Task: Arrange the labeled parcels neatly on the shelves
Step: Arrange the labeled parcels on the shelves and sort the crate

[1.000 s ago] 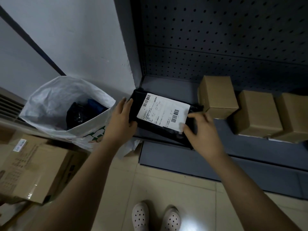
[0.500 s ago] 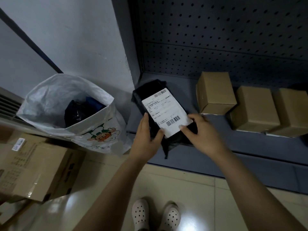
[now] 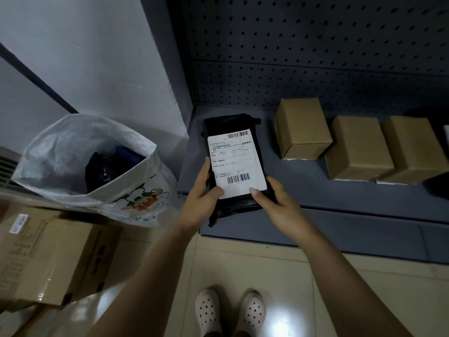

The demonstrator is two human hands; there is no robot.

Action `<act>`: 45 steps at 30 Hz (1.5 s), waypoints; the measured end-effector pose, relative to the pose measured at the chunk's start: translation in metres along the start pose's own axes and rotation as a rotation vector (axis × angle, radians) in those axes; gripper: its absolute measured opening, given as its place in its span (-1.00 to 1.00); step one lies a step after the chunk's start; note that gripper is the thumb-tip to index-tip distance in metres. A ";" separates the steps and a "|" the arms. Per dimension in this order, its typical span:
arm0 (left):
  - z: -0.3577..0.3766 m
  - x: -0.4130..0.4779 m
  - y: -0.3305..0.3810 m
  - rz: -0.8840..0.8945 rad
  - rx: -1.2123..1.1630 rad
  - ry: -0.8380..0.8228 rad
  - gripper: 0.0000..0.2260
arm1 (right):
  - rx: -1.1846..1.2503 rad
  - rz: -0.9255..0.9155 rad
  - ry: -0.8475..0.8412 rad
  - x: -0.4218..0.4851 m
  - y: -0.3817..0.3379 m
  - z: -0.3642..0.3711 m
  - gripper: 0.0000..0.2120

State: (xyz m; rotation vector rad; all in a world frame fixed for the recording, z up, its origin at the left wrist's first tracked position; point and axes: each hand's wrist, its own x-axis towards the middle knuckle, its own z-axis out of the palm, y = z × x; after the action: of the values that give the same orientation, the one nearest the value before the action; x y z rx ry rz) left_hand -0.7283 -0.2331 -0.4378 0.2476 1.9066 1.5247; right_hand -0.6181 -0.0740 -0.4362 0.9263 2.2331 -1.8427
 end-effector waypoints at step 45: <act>0.215 -0.336 0.152 0.971 0.953 -0.082 -0.65 | 0.920 -0.188 0.468 -0.447 0.035 -0.187 -0.23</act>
State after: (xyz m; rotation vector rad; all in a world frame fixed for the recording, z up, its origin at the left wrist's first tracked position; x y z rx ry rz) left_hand -0.3835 -0.1970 -0.1884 1.8160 2.4437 0.8870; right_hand -0.1833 -0.0712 -0.2189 1.4062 1.6156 -3.0998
